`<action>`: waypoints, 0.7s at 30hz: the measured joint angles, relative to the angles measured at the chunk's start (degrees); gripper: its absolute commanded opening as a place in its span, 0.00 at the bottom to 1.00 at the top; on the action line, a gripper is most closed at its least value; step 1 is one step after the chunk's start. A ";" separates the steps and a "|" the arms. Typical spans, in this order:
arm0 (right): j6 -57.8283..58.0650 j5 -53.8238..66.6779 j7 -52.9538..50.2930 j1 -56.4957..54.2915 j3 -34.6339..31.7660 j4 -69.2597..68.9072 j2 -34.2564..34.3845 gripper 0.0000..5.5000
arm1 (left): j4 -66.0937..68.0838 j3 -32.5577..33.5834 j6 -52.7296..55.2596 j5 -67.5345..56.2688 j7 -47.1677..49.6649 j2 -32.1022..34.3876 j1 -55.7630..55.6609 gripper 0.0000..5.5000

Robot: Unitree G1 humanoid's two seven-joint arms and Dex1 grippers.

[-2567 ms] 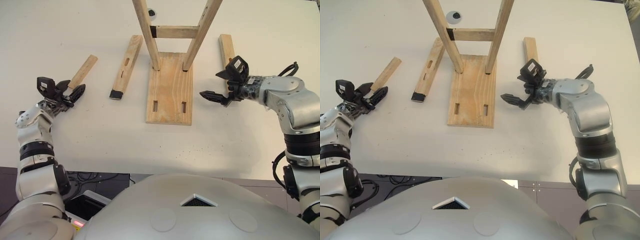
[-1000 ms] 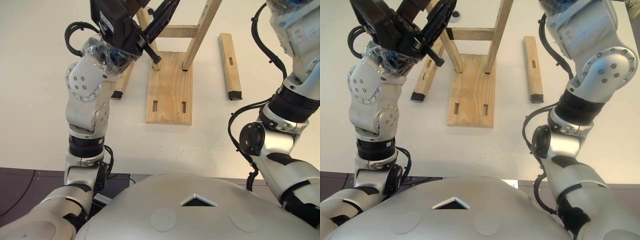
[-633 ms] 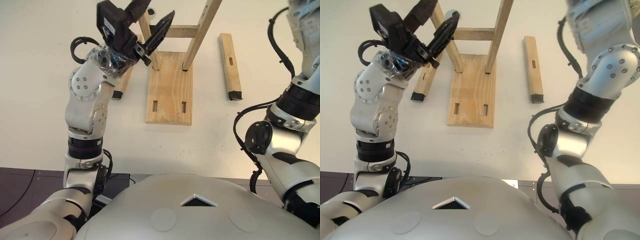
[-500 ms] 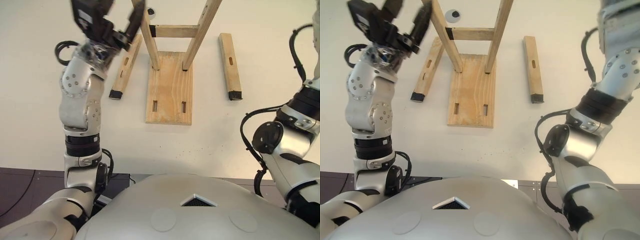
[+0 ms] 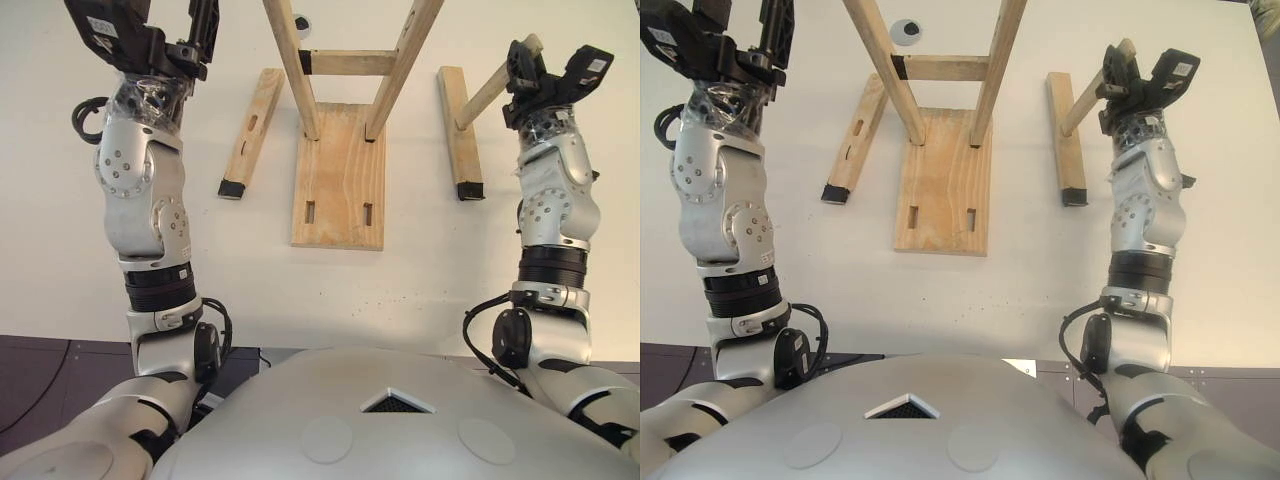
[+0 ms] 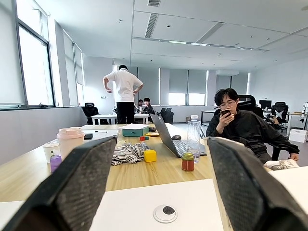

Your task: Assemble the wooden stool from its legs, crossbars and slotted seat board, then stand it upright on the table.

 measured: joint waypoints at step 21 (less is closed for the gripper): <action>-26.69 -12.64 1.05 6.23 4.53 10.03 2.05 0.07 | 2.17 -0.39 0.62 0.35 -2.37 0.94 0.53 0.63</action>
